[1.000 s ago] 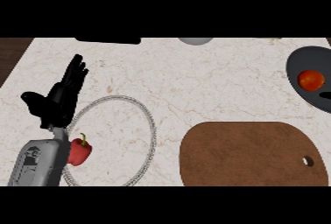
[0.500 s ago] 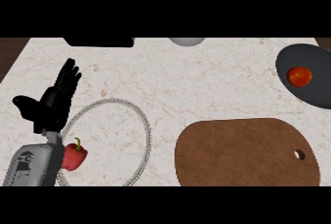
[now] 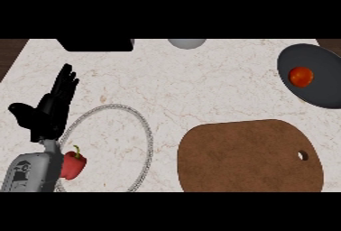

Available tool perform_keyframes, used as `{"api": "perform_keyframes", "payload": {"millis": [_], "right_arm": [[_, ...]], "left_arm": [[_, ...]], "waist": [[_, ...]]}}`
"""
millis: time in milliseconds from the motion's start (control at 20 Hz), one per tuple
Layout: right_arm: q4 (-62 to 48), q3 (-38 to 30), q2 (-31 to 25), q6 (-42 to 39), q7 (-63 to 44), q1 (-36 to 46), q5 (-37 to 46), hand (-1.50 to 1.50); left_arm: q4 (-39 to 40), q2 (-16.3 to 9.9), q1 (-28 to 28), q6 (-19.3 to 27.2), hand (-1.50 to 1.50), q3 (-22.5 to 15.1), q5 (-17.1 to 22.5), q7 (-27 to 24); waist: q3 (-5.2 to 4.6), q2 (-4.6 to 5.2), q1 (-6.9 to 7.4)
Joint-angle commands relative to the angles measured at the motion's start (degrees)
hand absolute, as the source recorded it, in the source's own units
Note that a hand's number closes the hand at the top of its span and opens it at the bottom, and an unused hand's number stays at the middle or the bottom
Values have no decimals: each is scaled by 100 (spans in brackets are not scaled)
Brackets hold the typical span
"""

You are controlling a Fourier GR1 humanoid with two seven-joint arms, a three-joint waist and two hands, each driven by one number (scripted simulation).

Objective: Pick the tomato from the cutting board and place it in the pan

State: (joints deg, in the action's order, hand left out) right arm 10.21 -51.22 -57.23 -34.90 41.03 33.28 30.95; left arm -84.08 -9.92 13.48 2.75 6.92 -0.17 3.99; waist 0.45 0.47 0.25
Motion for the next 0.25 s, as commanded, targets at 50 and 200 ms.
{"api": "perform_keyframes", "payload": {"millis": [50,200], "right_arm": [[115,109,-32,-1309,1060,-378,-96,-150],[294,265,-22,-1189,1060,-426,-103,-150]], "left_arm": [[1,57,-74,-5,0,40,83,-9],[214,-61,57,-92,0,64,35,-133]], "waist": [[-6,-16,-10],[-17,-8,-22]]}}
